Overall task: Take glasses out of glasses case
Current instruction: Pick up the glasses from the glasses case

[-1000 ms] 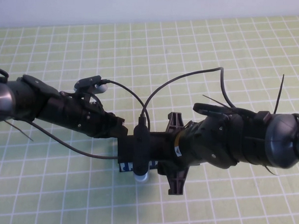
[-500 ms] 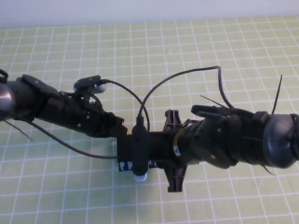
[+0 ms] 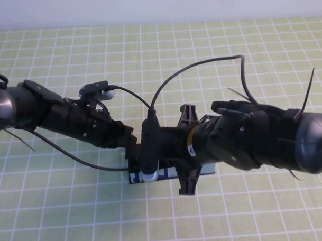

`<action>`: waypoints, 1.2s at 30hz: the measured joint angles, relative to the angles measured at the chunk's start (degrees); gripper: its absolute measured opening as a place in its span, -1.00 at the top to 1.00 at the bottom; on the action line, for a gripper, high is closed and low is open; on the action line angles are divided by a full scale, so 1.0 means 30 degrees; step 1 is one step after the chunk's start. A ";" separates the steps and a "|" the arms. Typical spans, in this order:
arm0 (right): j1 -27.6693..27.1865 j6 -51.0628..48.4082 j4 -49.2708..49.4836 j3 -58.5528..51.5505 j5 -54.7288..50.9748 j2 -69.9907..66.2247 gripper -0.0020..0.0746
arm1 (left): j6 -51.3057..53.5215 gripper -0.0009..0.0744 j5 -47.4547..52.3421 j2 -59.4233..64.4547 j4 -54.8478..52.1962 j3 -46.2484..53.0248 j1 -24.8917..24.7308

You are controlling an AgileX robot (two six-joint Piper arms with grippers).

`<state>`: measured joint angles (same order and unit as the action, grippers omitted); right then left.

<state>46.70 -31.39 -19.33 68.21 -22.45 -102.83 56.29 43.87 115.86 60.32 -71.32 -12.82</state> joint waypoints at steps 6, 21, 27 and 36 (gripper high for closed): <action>0.0000 0.0489 0.0000 0.0150 0.0000 0.0373 0.95 | 0.0000 0.99 0.0150 0.0000 -0.0071 0.0000 0.0000; 0.0000 0.0701 -0.0009 0.0150 0.0125 0.0373 0.95 | 0.0198 0.99 0.0488 -0.3996 -0.0362 0.0407 0.2234; 0.0000 0.0701 -0.0009 0.0150 0.0149 0.0373 0.95 | 0.5273 0.99 0.2099 -0.7264 0.2423 0.4184 0.2472; 0.0000 0.0701 -0.0009 0.0150 0.0246 0.0373 0.96 | 1.2454 0.99 0.5849 -0.8559 0.6174 0.9394 0.2472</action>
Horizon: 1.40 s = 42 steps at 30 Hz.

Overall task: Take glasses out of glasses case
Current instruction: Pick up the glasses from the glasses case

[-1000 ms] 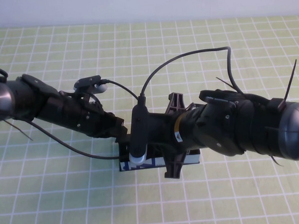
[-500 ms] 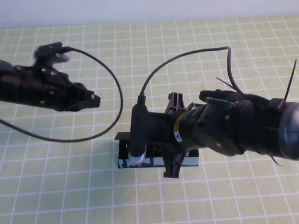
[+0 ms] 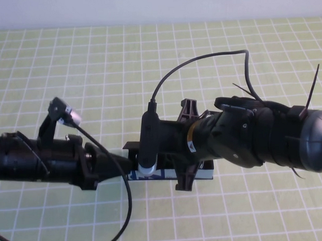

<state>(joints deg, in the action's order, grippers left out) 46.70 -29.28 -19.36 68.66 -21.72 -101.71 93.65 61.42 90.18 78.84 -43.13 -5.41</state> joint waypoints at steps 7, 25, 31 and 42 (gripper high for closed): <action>0.0000 0.0013 0.0000 0.0000 0.0471 0.0000 0.96 | 0.2352 0.99 -0.0563 0.1849 0.1392 0.0258 0.0000; 0.0000 0.0378 0.0795 0.0000 0.0709 0.0000 0.95 | 0.7027 0.99 -0.1033 0.6556 0.6498 -0.0179 0.0000; 0.0000 0.2223 0.2167 0.0172 0.0199 0.0980 0.51 | 0.7027 0.99 -0.0993 0.6586 0.6498 -0.0195 0.0000; 0.0000 0.3831 0.9770 0.0372 -0.4602 0.1915 0.93 | 0.7027 0.99 -0.0993 0.6586 0.6523 -0.0195 0.0000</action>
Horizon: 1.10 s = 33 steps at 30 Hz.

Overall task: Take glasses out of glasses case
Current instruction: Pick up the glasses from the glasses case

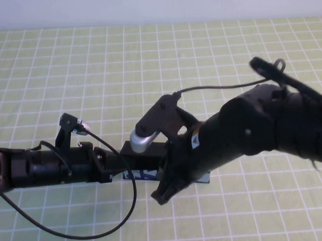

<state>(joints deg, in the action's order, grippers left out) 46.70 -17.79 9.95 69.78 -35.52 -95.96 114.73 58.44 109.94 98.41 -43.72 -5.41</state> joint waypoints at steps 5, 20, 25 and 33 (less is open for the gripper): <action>0.0000 0.2540 -0.1423 0.0000 0.0475 -0.1479 0.98 | 0.0000 0.99 0.0000 0.0000 0.0000 0.0000 0.0000; -0.2280 0.4794 -0.3038 0.2062 0.2768 -0.3329 0.99 | -0.0118 0.99 0.0000 0.0000 0.0000 0.0000 0.0000; -0.2787 0.4794 -0.3038 0.3439 0.2768 -0.3938 0.99 | -0.0150 0.99 0.0000 0.0000 0.0000 -0.0031 0.0000; -0.3789 0.4794 -0.2744 0.5912 0.1493 -0.6124 0.99 | -0.0190 0.99 0.0000 0.0000 0.0000 -0.0031 0.0000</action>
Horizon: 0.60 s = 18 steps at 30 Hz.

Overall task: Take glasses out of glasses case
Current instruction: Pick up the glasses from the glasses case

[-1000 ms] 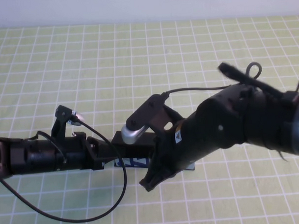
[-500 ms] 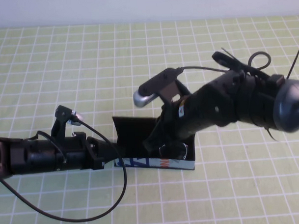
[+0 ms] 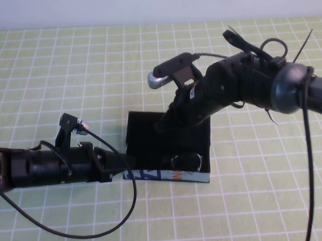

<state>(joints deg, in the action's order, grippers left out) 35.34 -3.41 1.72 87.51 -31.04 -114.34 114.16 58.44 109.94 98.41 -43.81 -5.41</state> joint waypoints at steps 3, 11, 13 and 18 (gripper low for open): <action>-0.0219 0.0000 0.0216 0.0492 -0.0807 -0.0964 0.99 | 0.0000 0.99 0.0000 0.0000 0.0000 0.0000 0.0000; -0.0374 -0.0280 0.0348 0.0734 -0.1350 -0.1508 0.99 | 0.0000 0.99 0.0000 0.0000 0.0000 0.0000 0.0000; -0.0374 -0.0431 0.0348 0.0734 -0.1496 -0.1420 0.99 | 0.0000 0.99 0.0000 0.0000 0.0000 0.0000 0.0000; -0.0402 -0.1492 0.0719 0.0734 -0.2670 -0.0045 0.99 | 0.0000 0.99 0.0000 0.0000 0.0000 0.0000 0.0000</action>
<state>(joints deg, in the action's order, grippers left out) 34.13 -7.88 3.88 89.72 -39.05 -114.47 114.16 58.44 109.94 98.41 -43.81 -5.41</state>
